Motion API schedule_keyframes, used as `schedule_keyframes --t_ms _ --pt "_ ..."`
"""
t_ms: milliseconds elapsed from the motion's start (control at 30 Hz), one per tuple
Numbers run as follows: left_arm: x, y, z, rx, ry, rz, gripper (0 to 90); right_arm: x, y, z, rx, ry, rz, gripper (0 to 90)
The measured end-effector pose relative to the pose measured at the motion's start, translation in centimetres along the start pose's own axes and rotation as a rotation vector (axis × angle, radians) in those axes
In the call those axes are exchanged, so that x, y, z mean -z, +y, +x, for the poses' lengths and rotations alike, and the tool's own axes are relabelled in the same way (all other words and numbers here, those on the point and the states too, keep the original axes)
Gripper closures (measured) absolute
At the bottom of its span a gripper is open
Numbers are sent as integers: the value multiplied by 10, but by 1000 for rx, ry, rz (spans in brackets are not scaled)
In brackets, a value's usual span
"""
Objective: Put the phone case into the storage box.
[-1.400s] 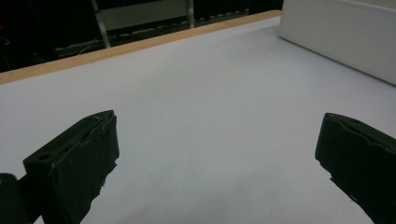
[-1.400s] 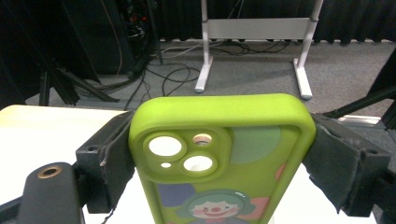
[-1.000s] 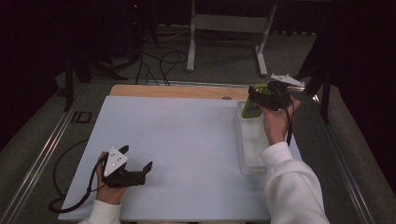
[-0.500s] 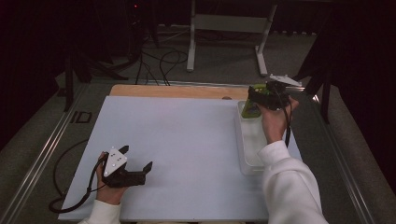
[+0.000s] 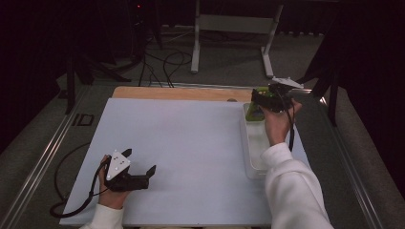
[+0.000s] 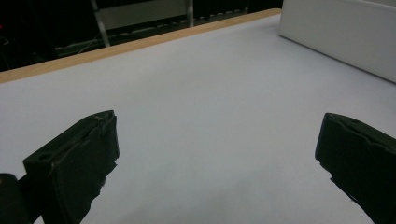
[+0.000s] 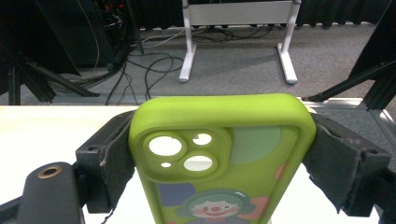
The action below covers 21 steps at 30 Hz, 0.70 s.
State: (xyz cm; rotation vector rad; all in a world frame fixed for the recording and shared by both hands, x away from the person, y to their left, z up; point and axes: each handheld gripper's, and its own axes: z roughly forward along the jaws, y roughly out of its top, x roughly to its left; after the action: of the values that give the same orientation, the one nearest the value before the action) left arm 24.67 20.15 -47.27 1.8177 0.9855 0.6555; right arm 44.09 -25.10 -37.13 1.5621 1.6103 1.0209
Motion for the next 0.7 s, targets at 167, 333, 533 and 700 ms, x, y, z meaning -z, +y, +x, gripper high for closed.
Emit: schedule_keyframes --t_ms 167,333,533,700 --pt "0 0 0 1 -2 -1 1 -6 -2 0 -11 -1 6 157" --pt "1 0 0 2 -2 -2 1 -12 -4 3 -2 -10 18 157" --pt "1 0 0 1 -1 -7 1 -19 -8 4 -7 -21 35 157" --pt "2 1 1 2 -2 -8 1 -26 -15 5 -5 -38 55 156"
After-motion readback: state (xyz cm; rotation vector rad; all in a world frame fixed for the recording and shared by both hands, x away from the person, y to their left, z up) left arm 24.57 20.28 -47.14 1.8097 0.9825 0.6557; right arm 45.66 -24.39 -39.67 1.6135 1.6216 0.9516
